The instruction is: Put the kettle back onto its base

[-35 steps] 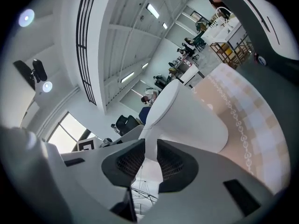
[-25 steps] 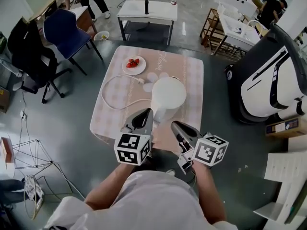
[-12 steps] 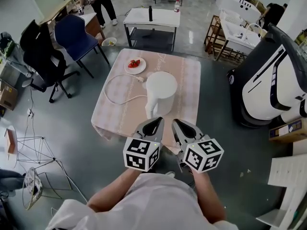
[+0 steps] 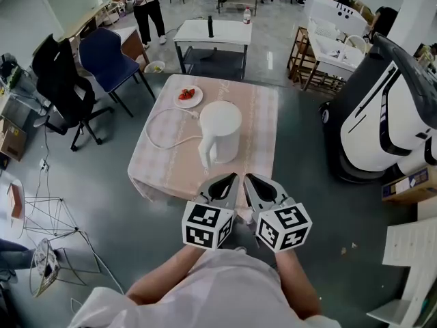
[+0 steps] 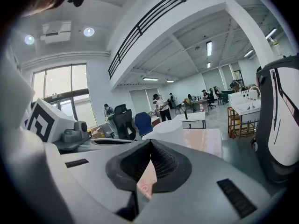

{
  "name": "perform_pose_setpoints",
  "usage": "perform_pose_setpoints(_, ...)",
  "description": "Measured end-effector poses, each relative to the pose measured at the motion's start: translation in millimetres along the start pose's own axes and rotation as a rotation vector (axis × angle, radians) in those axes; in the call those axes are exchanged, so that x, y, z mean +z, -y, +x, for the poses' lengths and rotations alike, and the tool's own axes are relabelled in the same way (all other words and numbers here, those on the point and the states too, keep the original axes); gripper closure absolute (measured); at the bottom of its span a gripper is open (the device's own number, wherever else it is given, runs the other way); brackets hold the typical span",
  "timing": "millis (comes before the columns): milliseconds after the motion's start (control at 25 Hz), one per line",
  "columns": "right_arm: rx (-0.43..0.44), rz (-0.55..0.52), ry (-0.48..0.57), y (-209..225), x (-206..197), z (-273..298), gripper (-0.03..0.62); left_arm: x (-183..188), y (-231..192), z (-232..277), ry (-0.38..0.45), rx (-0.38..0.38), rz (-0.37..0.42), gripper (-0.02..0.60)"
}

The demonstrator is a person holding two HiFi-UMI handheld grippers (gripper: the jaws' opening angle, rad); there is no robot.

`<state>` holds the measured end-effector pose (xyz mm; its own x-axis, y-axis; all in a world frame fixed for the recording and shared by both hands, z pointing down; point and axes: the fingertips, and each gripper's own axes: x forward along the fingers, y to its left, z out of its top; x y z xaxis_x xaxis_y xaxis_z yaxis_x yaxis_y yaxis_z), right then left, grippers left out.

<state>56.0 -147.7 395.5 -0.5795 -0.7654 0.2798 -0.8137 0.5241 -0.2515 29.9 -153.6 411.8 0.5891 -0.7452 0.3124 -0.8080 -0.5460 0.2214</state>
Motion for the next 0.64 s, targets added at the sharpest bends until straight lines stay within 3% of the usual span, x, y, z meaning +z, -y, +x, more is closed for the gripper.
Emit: perform_pose_setpoints(640,0.011,-0.029,0.012,-4.7,2.5,-1.6,0.589,5.5,0.8,-4.8,0.018,0.021,0.022,0.577)
